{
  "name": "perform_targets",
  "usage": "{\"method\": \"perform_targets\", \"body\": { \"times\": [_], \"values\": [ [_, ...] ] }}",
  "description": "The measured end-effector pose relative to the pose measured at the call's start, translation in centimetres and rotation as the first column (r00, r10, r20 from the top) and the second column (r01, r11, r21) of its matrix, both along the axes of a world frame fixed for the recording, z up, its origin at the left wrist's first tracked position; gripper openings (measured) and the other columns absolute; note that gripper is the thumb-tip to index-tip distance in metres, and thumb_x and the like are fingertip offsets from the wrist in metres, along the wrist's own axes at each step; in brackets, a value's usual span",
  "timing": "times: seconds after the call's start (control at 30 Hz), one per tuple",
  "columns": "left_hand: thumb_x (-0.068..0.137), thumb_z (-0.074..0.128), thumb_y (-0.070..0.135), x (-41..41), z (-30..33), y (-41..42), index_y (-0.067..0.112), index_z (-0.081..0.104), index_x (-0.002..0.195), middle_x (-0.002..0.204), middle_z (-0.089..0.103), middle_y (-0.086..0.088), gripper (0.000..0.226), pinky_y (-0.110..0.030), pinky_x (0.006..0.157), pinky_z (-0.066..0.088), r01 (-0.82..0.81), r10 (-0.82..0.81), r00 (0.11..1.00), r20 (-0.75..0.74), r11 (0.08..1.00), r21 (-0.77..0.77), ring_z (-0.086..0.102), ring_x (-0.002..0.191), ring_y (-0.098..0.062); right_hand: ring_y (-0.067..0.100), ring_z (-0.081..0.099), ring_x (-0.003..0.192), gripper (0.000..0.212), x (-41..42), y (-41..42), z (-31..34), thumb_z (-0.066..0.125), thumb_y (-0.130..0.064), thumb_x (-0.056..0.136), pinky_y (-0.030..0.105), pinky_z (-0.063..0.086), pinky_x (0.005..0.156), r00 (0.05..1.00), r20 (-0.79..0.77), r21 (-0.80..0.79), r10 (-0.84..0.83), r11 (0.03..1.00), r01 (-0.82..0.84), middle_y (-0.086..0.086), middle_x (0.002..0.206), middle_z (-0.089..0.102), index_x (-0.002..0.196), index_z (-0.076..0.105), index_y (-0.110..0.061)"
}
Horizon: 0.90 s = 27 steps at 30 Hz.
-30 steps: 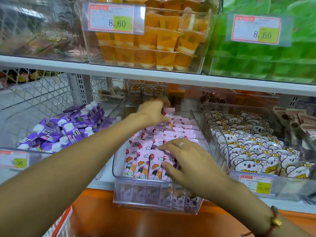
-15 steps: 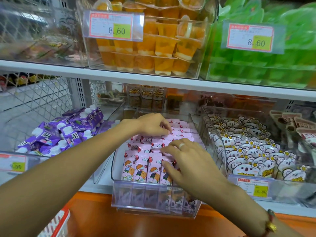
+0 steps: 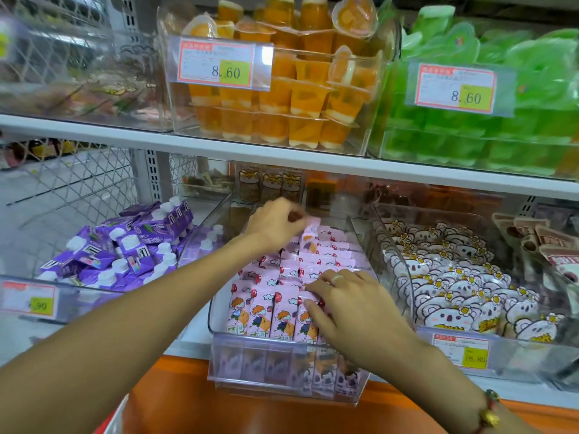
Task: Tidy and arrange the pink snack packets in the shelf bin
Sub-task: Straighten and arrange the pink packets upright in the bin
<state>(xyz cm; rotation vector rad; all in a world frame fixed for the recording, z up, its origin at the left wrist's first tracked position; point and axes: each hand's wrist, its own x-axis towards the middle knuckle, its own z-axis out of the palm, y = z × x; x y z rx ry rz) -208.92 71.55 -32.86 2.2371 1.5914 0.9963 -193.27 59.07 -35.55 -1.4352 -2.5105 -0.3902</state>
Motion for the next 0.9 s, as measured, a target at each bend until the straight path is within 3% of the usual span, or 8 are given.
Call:
{"method": "perform_targets", "body": {
  "times": [0.07, 0.17, 0.3, 0.47, 0.57, 0.67, 0.73, 0.9],
  "values": [
    [0.094, 0.058, 0.029, 0.5, 0.5, -0.9, 0.020, 0.070, 0.107, 0.105, 0.071, 0.002, 0.019, -0.031, 0.077, 0.052, -0.034, 0.024, 0.964, 0.266, 0.999, 0.035, 0.065, 0.090, -0.014, 0.017, 0.049, 0.114, 0.040, 0.1, 0.0, 0.1, 0.029, -0.044, 0.100, 0.029, 0.032, 0.093, 0.999, -0.034, 0.005, 0.009, 1.000, -0.009, -0.005, 0.124, 0.056, 0.130, 0.051, -0.028],
    [0.094, 0.059, 0.020, 0.9, 1.2, -3.3, 0.015, 0.068, 0.102, 0.097, 0.070, 0.000, 0.013, -0.034, 0.088, 0.052, -0.110, 0.039, 0.815, 0.578, 0.990, 0.088, 0.064, 0.096, -0.018, 0.012, 0.047, 0.113, 0.033, 0.1, 0.1, 0.5, 0.036, -0.043, 0.099, 0.025, 0.034, 0.083, 0.985, -0.171, 0.008, 0.020, 1.000, -0.019, -0.010, 0.121, 0.055, 0.124, 0.053, -0.030],
    [0.093, 0.060, 0.015, 0.5, 1.3, -8.0, 0.019, 0.064, 0.091, 0.086, 0.066, 0.009, 0.007, -0.018, 0.078, 0.051, -0.195, -0.034, 0.645, 0.763, 0.959, 0.207, 0.063, 0.084, -0.007, 0.004, 0.048, 0.096, 0.017, -0.3, -0.3, 0.8, 0.049, -0.046, 0.091, 0.024, 0.037, 0.073, 0.791, -0.612, -0.023, 0.008, 0.999, -0.028, -0.022, 0.097, 0.050, 0.103, 0.048, -0.033],
    [0.091, 0.063, 0.021, -0.5, 0.5, -12.4, 0.027, 0.067, 0.088, 0.084, 0.071, 0.013, 0.008, -0.010, 0.069, 0.049, -0.037, -0.092, 0.586, 0.805, 0.989, 0.140, 0.064, 0.080, 0.006, -0.012, 0.045, 0.114, 0.060, -1.0, -0.9, 1.4, 0.045, -0.062, 0.083, 0.010, 0.039, 0.090, 0.610, -0.792, -0.201, -0.016, 0.951, -0.235, -0.027, 0.130, 0.046, 0.137, 0.039, -0.037],
    [0.091, 0.062, 0.023, -1.0, 0.0, -13.2, 0.026, 0.067, 0.100, 0.098, 0.072, 0.016, 0.011, -0.012, 0.078, 0.049, 0.075, -0.111, 0.584, 0.804, 0.994, 0.083, 0.064, 0.094, 0.007, -0.010, 0.059, 0.098, 0.032, -1.6, -0.9, 1.6, 0.056, -0.039, 0.090, 0.009, 0.047, 0.078, 0.483, -0.874, -0.249, -0.054, 0.903, -0.350, -0.021, 0.114, 0.062, 0.121, 0.055, -0.037],
    [0.092, 0.060, 0.014, -1.3, -0.7, -13.2, 0.029, 0.062, 0.107, 0.113, 0.066, 0.013, 0.021, -0.026, 0.088, 0.052, 0.107, -0.103, 0.618, 0.780, 0.993, 0.047, 0.061, 0.107, -0.001, -0.008, 0.066, 0.077, 0.012, -1.8, -0.5, 1.7, 0.062, -0.023, 0.090, 0.006, 0.048, 0.063, 0.225, -0.940, -0.332, -0.258, 0.842, -0.424, -0.015, 0.090, 0.071, 0.100, 0.060, -0.031],
    [0.086, 0.063, 0.007, -1.4, -1.3, -13.1, 0.031, 0.063, 0.101, 0.108, 0.065, 0.014, 0.028, -0.025, 0.079, 0.056, 0.136, -0.096, 0.678, 0.729, 0.991, 0.004, 0.062, 0.101, 0.000, -0.004, 0.067, 0.074, 0.013, -1.8, -0.3, 1.6, 0.063, -0.024, 0.090, 0.009, 0.048, 0.059, 0.129, -0.922, -0.382, -0.365, 0.807, -0.451, -0.013, 0.087, 0.073, 0.104, 0.062, -0.023],
    [0.058, 0.073, 0.033, -0.8, -2.4, -13.3, 0.043, 0.058, 0.099, 0.104, 0.063, 0.014, 0.044, -0.017, 0.066, 0.053, 0.132, -0.056, 0.797, 0.602, 0.988, -0.083, 0.061, 0.084, 0.006, 0.009, 0.071, 0.079, 0.023, -2.1, -0.3, 1.5, 0.062, -0.018, 0.091, 0.019, 0.055, 0.066, 0.030, -0.914, -0.362, -0.405, 0.780, -0.511, 0.003, 0.094, 0.073, 0.113, 0.063, -0.011]
  ]
}}
